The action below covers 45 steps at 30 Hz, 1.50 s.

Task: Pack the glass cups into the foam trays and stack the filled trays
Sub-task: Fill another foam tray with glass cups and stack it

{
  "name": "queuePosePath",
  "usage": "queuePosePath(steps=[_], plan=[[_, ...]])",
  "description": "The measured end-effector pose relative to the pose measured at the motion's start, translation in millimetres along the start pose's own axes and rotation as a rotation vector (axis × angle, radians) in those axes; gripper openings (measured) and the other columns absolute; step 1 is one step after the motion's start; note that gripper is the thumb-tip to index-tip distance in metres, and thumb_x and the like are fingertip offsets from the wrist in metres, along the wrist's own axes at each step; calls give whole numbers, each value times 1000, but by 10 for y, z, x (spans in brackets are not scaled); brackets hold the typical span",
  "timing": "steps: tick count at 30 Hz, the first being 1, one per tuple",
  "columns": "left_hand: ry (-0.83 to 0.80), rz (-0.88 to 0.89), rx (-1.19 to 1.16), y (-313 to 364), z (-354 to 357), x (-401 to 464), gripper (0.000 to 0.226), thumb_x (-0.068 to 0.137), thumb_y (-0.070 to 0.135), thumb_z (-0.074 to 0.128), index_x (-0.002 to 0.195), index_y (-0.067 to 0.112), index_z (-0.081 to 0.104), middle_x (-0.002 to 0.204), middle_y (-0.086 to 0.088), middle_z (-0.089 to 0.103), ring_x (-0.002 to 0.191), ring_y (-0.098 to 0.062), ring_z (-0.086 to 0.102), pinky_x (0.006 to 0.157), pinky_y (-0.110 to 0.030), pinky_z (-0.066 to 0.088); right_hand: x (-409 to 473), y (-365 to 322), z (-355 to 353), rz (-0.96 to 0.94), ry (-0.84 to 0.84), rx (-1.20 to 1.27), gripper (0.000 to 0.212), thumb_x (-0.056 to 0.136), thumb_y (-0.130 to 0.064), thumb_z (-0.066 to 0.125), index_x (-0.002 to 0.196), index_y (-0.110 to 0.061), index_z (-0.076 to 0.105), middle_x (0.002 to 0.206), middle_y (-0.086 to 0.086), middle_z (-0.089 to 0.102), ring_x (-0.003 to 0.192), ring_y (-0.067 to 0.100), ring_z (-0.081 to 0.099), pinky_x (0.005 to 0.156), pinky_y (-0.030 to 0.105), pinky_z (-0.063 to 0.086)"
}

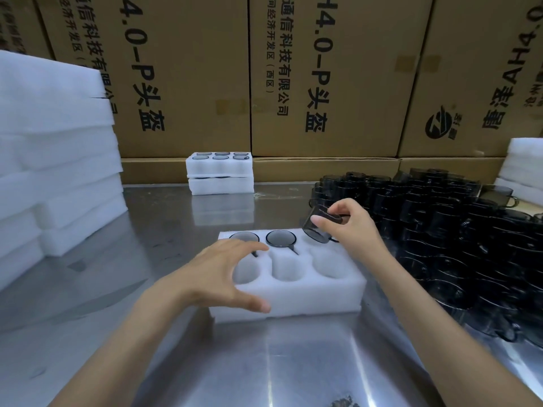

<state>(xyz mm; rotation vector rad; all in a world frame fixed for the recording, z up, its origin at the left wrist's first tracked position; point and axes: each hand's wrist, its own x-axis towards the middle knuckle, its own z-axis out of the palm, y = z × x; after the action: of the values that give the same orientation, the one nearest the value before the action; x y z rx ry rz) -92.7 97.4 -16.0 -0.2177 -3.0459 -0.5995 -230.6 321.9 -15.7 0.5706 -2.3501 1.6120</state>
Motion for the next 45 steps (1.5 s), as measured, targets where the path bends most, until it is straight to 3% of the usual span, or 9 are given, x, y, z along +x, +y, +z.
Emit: queuePosePath(steps=[4,8,24,27,30,35,39,42,45], plan=[[13,1,-17,-46,-60,-16,91,47,75,68,130,54,35,118,41,36,122,3,29,100,-22,31,-11,1,54,0,24,-30,55,74,-41,77,123,-30,54,109,-4,53,92,6,54,82,29,48],[13,-9,-21,-102,-90,-36,89,45,76,68,126,57,37,116,43,37,123,3,29,103,-23,31,-68,-34,164,-93,12,-161,50,73,-46,76,119,-35,59,107,-8,46,91,-1,48,80,20,38],[-3,-35,0,-76,-107,-59,94,44,81,63,130,56,34,122,41,33,122,6,23,102,-22,27,-89,-56,138,-40,-127,-201,52,82,-53,62,129,-33,54,120,-12,44,118,9,40,101,32,38],[88,-34,-4,0,-132,-35,86,54,87,49,131,50,38,127,34,37,122,6,25,100,-22,27,-79,-68,46,-65,-69,-68,36,97,-31,41,130,-28,55,135,-12,49,130,10,38,111,37,30],[229,12,-7,167,-90,77,67,78,76,45,136,45,38,140,29,37,128,5,28,102,-24,28,-144,-62,3,-98,-103,-21,46,93,-20,33,134,-24,53,141,-13,46,133,3,35,114,32,25],[182,145,102,517,91,394,70,93,55,42,151,34,11,157,20,6,143,1,4,117,-31,6,-216,43,30,-233,-264,-316,49,97,-13,33,144,-25,38,150,-18,29,137,-5,17,114,24,12],[100,159,104,568,228,523,69,95,40,44,152,28,7,159,15,1,144,-3,0,116,-31,1,-212,69,3,-177,-267,-422,51,93,-19,39,141,-34,40,148,-23,31,137,-6,18,116,33,16],[77,149,72,543,291,536,62,90,43,39,149,31,24,157,15,18,145,-5,7,114,-30,6,-202,68,-4,-112,-337,-501,47,91,-15,40,128,-40,55,145,-23,37,140,4,24,117,41,16],[62,123,17,548,280,545,65,77,46,32,143,41,34,150,20,33,143,-5,18,111,-32,17,-210,25,-9,-43,-353,-491,44,90,-17,39,109,-45,66,139,-28,43,135,8,36,108,41,32]])
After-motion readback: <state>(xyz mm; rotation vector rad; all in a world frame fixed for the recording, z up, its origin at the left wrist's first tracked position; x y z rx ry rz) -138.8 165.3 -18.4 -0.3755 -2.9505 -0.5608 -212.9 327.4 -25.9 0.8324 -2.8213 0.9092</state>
